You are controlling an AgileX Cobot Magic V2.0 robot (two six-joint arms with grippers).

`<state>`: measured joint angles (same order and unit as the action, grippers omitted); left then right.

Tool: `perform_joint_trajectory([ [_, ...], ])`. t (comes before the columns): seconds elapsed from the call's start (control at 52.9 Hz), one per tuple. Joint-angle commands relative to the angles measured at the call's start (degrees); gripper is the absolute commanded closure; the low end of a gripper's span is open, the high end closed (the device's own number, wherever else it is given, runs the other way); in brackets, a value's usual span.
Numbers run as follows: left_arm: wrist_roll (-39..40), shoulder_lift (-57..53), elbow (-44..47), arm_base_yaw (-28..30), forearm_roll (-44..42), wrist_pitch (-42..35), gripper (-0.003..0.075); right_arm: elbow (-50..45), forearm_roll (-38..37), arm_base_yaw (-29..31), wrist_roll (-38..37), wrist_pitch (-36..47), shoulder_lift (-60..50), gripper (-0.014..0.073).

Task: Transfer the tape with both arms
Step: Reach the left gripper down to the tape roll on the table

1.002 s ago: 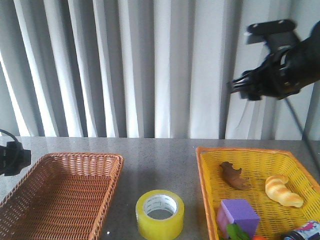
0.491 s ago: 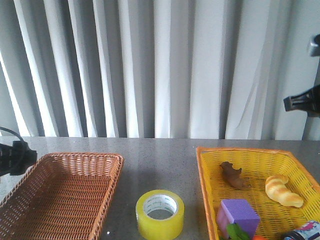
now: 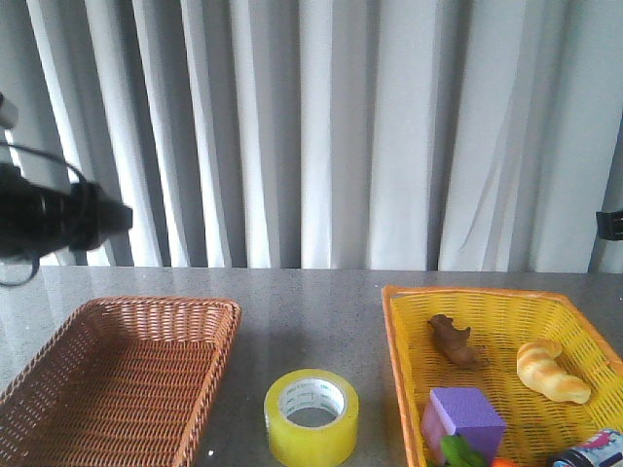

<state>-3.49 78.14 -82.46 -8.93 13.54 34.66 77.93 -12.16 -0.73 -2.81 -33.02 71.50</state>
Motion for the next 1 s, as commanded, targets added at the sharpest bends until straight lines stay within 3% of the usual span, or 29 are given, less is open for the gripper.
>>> perform_joint_trajectory([
  [0.0,-1.1,1.1,-11.0,-1.4,2.4,2.6,0.0159,1.4,-2.1,0.3,0.0,4.6,-1.9,0.0599],
  [0.151,-2.1,9.3,-24.7,-6.0,2.1,13.6,0.0178,1.4,-2.2,0.3,0.0,4.6,-1.7,0.0599],
  [0.284,-2.5,16.8,-30.6,-10.7,1.4,17.1,0.0187,1.4,-2.3,0.3,0.0,4.6,-1.8,0.0599],
  [0.51,-4.5,28.8,-31.5,-15.8,-6.2,18.8,0.0187,1.4,-2.3,0.3,0.0,4.6,-1.8,0.0599],
  [0.983,1.5,41.9,-32.1,-17.4,-6.4,23.0,0.0187,1.4,-2.3,0.3,0.0,4.6,-1.8,0.0599],
])
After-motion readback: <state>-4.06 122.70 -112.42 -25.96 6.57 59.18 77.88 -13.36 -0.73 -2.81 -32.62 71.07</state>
